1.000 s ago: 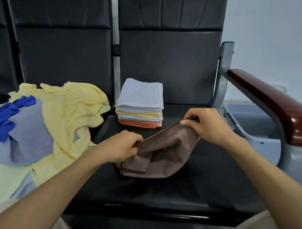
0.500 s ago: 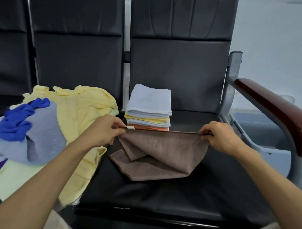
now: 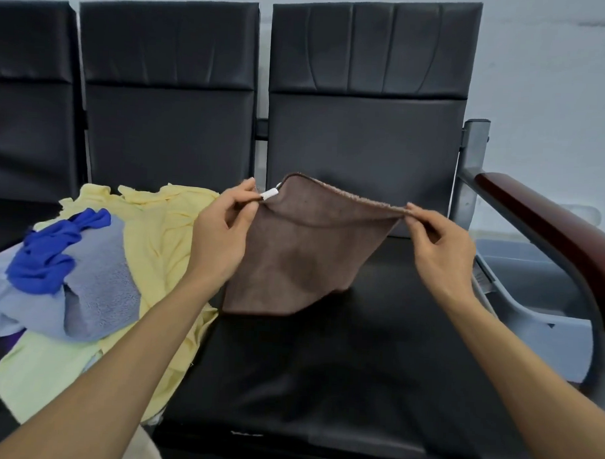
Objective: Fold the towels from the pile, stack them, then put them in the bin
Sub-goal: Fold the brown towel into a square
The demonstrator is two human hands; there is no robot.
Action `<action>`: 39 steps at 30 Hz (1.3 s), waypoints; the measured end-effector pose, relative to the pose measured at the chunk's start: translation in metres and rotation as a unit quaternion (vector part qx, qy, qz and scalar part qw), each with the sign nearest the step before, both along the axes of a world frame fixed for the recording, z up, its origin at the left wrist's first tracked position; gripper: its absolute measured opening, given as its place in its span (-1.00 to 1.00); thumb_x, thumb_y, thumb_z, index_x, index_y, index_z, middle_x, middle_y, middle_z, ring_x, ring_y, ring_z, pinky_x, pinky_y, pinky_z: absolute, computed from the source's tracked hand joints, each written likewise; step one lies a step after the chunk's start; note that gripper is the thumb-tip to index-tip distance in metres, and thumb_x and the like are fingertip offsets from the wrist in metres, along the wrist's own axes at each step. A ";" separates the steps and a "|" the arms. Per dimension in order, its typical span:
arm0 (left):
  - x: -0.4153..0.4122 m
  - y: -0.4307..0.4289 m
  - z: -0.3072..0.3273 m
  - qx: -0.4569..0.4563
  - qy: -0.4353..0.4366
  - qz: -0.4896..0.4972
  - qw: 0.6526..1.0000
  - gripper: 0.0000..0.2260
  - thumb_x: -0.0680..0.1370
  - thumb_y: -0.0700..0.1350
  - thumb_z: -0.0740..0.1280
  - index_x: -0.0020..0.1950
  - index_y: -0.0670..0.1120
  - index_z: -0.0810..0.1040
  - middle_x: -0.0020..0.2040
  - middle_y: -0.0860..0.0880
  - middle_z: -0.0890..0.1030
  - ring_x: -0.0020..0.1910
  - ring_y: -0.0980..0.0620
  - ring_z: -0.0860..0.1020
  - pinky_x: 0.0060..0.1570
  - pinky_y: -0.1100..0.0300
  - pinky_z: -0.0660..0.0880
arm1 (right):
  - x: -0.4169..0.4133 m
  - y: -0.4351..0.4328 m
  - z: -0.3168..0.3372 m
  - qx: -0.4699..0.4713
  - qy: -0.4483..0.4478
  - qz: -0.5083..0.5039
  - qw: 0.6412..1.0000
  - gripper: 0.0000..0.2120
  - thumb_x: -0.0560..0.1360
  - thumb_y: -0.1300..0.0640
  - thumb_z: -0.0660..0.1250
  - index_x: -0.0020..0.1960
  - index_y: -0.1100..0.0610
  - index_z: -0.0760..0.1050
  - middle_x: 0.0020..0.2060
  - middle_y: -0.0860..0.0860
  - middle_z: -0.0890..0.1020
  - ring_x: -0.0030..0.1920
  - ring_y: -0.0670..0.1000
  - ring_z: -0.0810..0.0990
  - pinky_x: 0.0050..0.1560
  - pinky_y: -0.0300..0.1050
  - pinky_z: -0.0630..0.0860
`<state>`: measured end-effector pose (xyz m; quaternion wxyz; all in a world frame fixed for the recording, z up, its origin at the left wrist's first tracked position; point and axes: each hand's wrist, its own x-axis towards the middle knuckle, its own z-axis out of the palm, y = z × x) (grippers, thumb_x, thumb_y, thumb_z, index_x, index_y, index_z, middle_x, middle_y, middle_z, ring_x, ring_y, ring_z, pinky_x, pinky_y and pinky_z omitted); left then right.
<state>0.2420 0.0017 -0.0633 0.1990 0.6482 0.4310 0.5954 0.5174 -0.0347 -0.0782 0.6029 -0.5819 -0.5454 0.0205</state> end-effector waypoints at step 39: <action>0.016 0.037 -0.103 -0.174 0.391 0.004 0.904 -0.81 0.61 -0.03 0.24 0.14 0.03 0.61 0.11 0.01 0.63 0.14 -0.05 0.54 0.13 -0.01 0.48 | 0.039 -0.006 -0.079 -0.512 -0.272 0.030 0.814 -0.83 0.56 0.05 0.30 -0.12 0.10 0.59 -0.14 0.07 0.62 -0.15 0.04 0.52 -0.14 -0.16 0.40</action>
